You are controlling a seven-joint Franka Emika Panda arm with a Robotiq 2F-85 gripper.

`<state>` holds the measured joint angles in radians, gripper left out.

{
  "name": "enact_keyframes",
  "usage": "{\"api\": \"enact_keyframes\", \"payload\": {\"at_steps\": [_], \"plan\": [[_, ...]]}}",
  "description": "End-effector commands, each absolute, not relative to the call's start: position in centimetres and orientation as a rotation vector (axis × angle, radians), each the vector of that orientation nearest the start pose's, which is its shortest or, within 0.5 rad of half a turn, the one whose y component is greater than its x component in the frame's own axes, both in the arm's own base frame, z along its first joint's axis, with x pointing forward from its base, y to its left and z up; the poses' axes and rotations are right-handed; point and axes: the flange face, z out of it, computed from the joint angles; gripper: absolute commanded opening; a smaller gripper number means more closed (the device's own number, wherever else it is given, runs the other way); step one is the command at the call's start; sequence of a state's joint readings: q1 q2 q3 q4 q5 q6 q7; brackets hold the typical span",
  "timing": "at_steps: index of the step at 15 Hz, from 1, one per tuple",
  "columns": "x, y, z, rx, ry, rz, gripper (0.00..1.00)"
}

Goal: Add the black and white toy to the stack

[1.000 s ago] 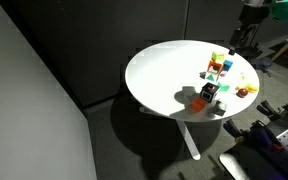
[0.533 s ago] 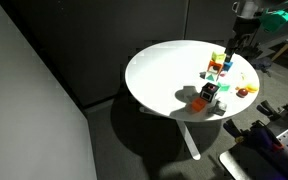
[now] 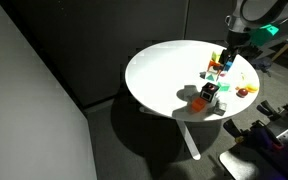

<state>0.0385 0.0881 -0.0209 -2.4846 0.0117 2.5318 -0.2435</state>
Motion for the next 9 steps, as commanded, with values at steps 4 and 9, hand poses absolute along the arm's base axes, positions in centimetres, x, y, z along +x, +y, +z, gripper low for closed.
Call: {"api": "enact_keyframes", "payload": {"at_steps": [4,9], "plan": [[49.8,0.5,21.5,-3.11,-0.407,0.109,1.0],[51.7,0.5,19.2,-3.11,-0.407,0.143,1.0]]}}
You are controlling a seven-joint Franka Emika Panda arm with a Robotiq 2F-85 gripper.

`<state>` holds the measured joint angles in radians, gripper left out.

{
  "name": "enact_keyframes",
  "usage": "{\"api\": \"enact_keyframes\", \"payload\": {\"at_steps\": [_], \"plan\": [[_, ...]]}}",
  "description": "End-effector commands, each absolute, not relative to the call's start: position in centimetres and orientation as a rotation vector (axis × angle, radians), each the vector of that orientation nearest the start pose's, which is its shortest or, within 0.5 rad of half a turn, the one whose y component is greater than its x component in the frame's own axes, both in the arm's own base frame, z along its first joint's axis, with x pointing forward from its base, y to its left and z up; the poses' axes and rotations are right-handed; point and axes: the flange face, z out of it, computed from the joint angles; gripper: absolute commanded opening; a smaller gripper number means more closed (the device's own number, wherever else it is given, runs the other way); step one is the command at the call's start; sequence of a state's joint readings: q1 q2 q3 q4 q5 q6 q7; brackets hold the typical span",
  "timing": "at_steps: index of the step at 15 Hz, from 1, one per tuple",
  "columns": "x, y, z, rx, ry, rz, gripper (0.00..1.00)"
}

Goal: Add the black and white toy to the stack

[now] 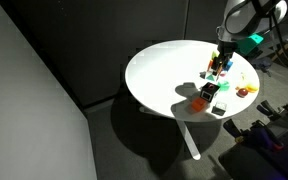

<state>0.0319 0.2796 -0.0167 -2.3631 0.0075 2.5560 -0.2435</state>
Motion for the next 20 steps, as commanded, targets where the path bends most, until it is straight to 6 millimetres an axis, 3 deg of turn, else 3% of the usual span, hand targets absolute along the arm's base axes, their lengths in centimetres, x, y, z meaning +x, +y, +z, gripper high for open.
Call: {"api": "enact_keyframes", "payload": {"at_steps": [1,9,20], "plan": [[52.0,0.5,18.8,-3.109,-0.41,0.146,1.0],[53.6,0.9,14.8,-3.103,-0.475,0.172,1.0],[53.1,0.6,10.4,-3.127,-0.535,0.13,1.0]]}}
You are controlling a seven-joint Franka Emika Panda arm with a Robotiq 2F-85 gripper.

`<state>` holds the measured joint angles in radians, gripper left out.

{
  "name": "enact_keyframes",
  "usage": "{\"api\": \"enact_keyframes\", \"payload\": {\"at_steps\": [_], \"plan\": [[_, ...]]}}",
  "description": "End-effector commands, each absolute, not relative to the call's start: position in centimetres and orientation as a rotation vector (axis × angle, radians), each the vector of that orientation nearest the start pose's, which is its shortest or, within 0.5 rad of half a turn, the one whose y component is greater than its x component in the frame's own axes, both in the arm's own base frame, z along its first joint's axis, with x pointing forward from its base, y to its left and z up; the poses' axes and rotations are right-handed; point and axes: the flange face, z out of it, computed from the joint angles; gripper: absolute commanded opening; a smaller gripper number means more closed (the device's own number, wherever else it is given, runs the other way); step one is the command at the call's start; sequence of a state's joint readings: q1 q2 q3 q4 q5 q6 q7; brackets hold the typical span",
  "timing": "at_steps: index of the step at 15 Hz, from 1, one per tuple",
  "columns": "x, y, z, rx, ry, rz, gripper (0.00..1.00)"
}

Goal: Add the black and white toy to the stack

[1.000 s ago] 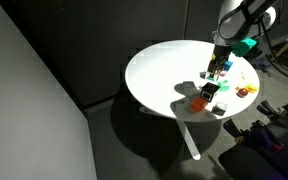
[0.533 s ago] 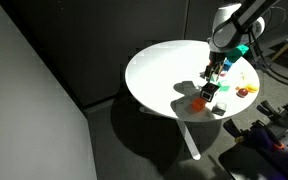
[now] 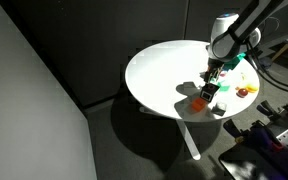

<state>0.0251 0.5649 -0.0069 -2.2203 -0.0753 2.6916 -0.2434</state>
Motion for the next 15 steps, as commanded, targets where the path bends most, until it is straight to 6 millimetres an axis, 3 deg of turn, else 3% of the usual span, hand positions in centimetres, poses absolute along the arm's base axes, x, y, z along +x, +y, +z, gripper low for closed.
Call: {"api": "enact_keyframes", "payload": {"at_steps": [1,15], "plan": [[53.0,0.5,10.1,-3.127,-0.532,0.131,1.0],[52.6,-0.9,8.3,-3.128,-0.438,0.146,1.0]]}}
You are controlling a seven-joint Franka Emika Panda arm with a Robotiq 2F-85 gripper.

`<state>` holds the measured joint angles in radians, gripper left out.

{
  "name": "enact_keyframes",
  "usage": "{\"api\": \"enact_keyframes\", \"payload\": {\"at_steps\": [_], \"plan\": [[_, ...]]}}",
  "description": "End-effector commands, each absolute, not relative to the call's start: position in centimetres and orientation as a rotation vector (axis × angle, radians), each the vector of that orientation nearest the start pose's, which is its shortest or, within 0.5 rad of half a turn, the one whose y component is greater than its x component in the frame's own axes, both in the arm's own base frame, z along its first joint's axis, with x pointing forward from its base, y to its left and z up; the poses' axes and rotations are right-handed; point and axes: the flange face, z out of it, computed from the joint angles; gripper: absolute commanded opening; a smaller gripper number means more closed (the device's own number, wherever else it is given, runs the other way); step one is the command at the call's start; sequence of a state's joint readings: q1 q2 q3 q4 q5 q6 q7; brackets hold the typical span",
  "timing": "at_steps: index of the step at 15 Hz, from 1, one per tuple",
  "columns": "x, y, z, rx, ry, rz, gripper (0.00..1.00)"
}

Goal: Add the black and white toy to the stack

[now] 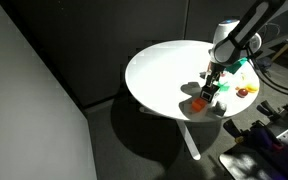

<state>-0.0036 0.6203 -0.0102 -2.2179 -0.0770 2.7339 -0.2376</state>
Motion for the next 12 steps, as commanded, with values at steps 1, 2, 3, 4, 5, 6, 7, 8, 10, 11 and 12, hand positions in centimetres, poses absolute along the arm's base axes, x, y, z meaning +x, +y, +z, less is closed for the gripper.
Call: {"api": "enact_keyframes", "payload": {"at_steps": [1,2,3,4,5,6,7,8,10,11,12], "plan": [[52.57,-0.95,8.13,-3.127,-0.432,0.149,1.0],[52.55,-1.0,8.01,-3.127,-0.431,0.15,1.0],[52.54,-1.05,7.91,-3.127,-0.431,0.153,1.0],[52.56,-1.04,7.79,-3.125,-0.434,0.157,1.0],[52.56,-0.99,7.71,-3.124,-0.438,0.158,1.0],[52.57,-0.94,7.67,-3.123,-0.44,0.159,1.0],[52.58,-0.83,7.66,-3.122,-0.443,0.159,1.0],[52.59,-0.75,7.65,-3.119,-0.445,0.159,1.0],[52.57,-0.54,7.53,-3.116,-0.449,0.162,1.0],[52.56,-0.43,7.41,-3.115,-0.452,0.165,1.0],[52.55,-0.35,7.3,-3.115,-0.454,0.168,1.0]]}}
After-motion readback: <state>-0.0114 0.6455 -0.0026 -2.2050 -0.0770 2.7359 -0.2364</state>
